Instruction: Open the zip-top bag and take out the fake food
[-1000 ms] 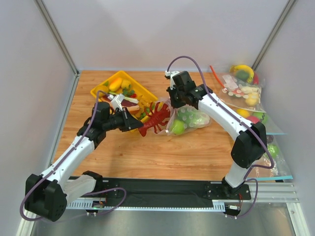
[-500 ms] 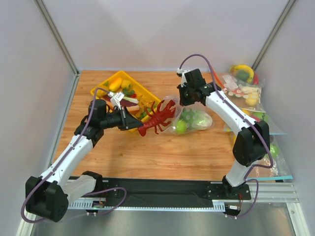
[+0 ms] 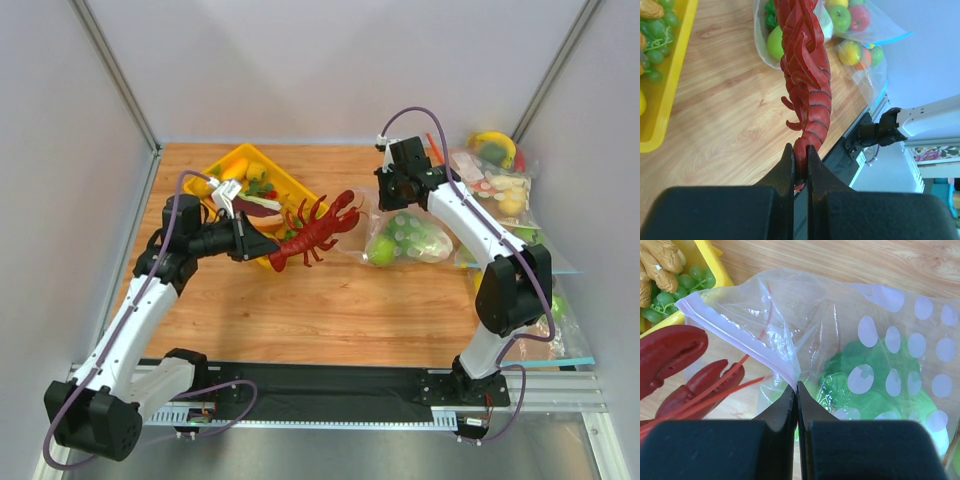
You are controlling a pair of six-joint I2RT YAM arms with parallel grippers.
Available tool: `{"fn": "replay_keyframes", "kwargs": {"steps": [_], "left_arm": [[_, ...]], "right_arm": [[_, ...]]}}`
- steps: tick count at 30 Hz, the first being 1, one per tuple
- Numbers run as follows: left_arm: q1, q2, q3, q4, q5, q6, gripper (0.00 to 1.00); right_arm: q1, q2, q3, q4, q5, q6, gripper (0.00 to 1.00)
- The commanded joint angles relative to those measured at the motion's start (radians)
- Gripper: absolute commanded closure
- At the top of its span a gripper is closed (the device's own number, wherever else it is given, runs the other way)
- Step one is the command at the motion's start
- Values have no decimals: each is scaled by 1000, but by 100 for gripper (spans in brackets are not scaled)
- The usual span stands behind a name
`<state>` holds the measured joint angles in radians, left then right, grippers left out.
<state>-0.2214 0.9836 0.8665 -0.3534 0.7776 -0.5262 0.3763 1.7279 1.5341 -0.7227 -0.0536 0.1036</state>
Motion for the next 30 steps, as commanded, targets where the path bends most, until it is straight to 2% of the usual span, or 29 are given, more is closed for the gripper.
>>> {"fn": "replay_keyframes", "kwargs": {"steps": [1, 9, 17, 22, 30], "left_arm": [[27, -29, 71, -77, 20, 74, 100], [146, -63, 108, -186, 41, 132, 100], [306, -83, 118, -200, 63, 140, 100], [405, -83, 103, -128, 75, 88, 100], [462, -19, 57, 124, 37, -64, 100]], "right_arm": [[-10, -34, -6, 17, 14, -12, 100], [-31, -56, -20, 17, 14, -12, 100], [-34, -74, -35, 22, 12, -13, 100], [-36, -88, -40, 25, 8, -12, 100], [-34, -91, -42, 32, -25, -8, 100]]}}
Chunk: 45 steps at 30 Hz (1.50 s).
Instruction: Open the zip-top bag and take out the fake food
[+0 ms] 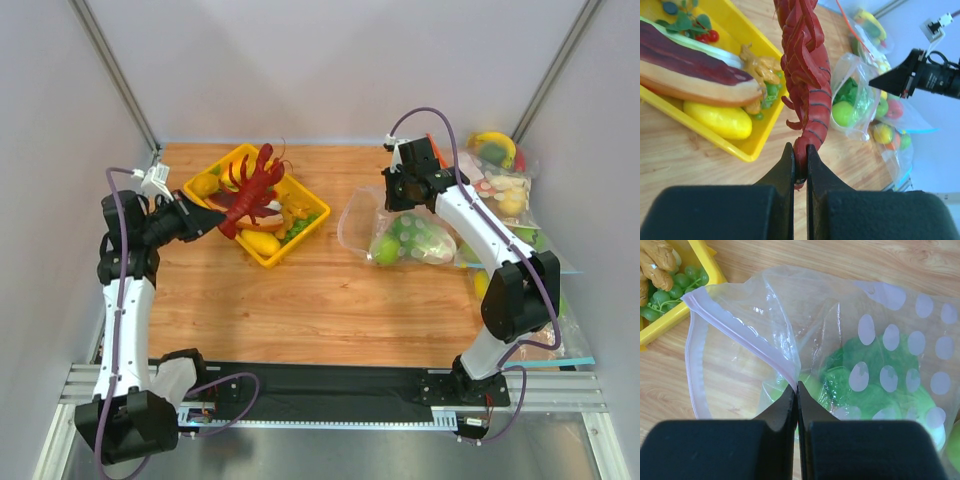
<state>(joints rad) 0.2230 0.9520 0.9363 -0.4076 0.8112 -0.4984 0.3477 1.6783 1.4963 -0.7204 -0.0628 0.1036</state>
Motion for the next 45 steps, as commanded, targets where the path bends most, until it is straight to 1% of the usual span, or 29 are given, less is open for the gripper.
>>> {"fn": "replay_keyframes", "kwargs": {"steps": [1, 6, 8, 9, 11, 14, 18, 22, 29, 34, 40, 43, 45], "left_arm": [[22, 14, -25, 199, -26, -104, 100], [32, 63, -68, 366, -90, -202, 100], [33, 99, -83, 403, -104, -235, 100], [33, 111, -86, 473, -104, -247, 100], [33, 142, -99, 535, -112, -285, 100], [33, 180, -99, 538, -173, -278, 100], [35, 232, -91, 518, -205, -261, 100], [33, 280, -126, 602, -202, -292, 100], [35, 444, -122, 740, -158, -338, 100], [32, 514, -111, 742, -161, -324, 100], [33, 565, -100, 681, -204, -292, 100], [33, 570, -99, 629, -237, -273, 93], [33, 568, -97, 596, -259, -266, 82]], "right_arm": [[-6, -43, -4, 32, -17, -10, 100], [-6, -42, -8, 38, -40, -2, 100], [-6, -43, -8, 38, -45, -4, 100], [-6, -46, -11, 39, -45, -4, 100], [-6, -48, -13, 41, -45, -2, 100], [-6, -52, -16, 42, -45, -2, 100], [-6, -57, -21, 44, -48, -2, 100], [-6, -58, -22, 45, -55, 1, 100], [-4, -63, -24, 50, -74, 8, 100], [-4, -71, -31, 49, -65, 2, 100], [-4, -66, -21, 45, -68, 4, 100], [-6, -68, -21, 47, -74, 5, 100], [-4, -68, -21, 47, -74, 5, 100]]}}
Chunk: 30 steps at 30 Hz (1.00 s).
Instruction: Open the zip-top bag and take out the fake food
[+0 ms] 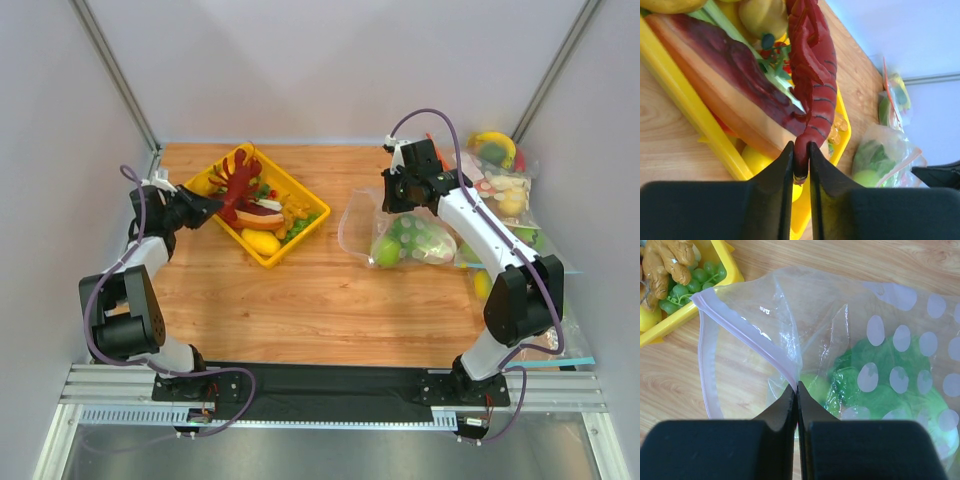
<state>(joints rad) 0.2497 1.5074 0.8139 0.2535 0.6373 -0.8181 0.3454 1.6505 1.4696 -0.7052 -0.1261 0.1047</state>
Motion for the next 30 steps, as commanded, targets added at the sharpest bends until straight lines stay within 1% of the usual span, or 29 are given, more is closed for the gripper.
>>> {"fn": "replay_keyframes", "kwargs": {"steps": [1, 2, 4, 5, 9, 11, 17, 23, 26, 29, 30], "left_arm": [[8, 11, 28, -75, -91, 56, 77], [7, 10, 27, -83, -94, 60, 70], [6, 7, 22, -88, -96, 71, 62], [6, 2, 24, -101, -106, 80, 53], [6, -13, 22, -140, -136, 99, 44], [6, -19, 28, -177, -151, 112, 35], [5, -72, 28, -279, -257, 178, 30], [6, -122, -5, -312, -320, 191, 27], [6, -188, -28, -303, -344, 192, 27], [6, -275, -24, -333, -376, 229, 27], [5, -315, -16, -350, -386, 265, 28]], "right_arm": [[-5, -38, 8, 30, -12, 6, 100], [-2, -38, 8, 32, -12, 6, 100], [-2, -40, 6, 32, -15, 4, 100], [-2, -40, 6, 32, -17, 6, 100], [-2, -43, 5, 33, -18, 6, 100], [-3, -44, 5, 35, -21, 6, 100], [-2, -50, 3, 39, -26, 7, 100], [-2, -57, 0, 46, -38, 9, 100], [0, -67, -5, 50, -41, 4, 100], [4, -81, -9, 56, -50, 1, 100], [6, -83, -8, 56, -52, 1, 100]]}}
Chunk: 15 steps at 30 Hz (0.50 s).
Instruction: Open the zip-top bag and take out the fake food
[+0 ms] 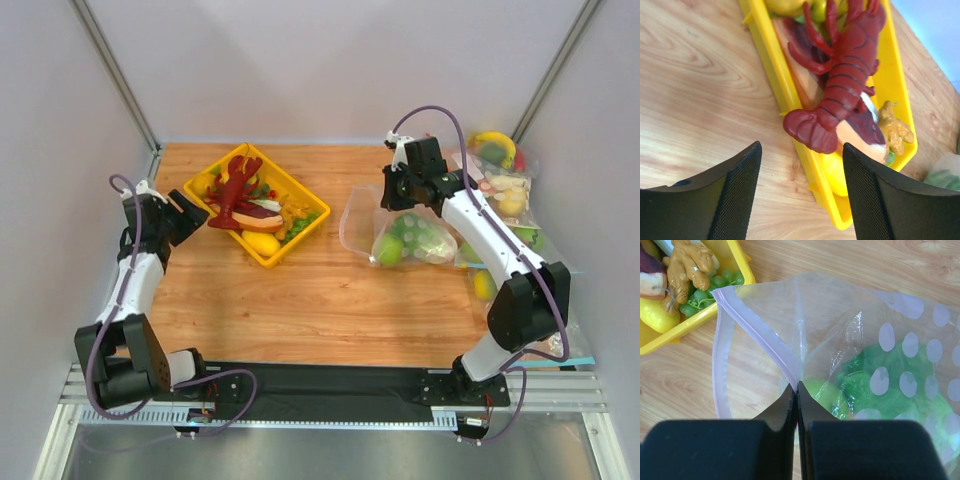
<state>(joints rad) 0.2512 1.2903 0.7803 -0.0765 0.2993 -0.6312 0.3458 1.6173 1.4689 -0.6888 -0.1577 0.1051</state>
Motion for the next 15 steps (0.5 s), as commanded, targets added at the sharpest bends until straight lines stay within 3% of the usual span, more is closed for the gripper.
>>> {"fn": "replay_keyframes", "kwargs": {"steps": [1, 4, 9, 15], "left_arm": [[2, -118, 28, -55, -52, 96, 28], [-41, -196, 62, -94, -80, 149, 30], [-283, -240, 155, -163, -161, 249, 30], [-545, -200, 263, -145, -105, 280, 32]], "right_arm": [[15, -57, -5, 41, -23, 1, 100], [38, -62, 4, 41, -31, -2, 100], [77, -62, 25, 35, -37, -4, 100], [119, -65, 33, 35, -43, 2, 100]]}}
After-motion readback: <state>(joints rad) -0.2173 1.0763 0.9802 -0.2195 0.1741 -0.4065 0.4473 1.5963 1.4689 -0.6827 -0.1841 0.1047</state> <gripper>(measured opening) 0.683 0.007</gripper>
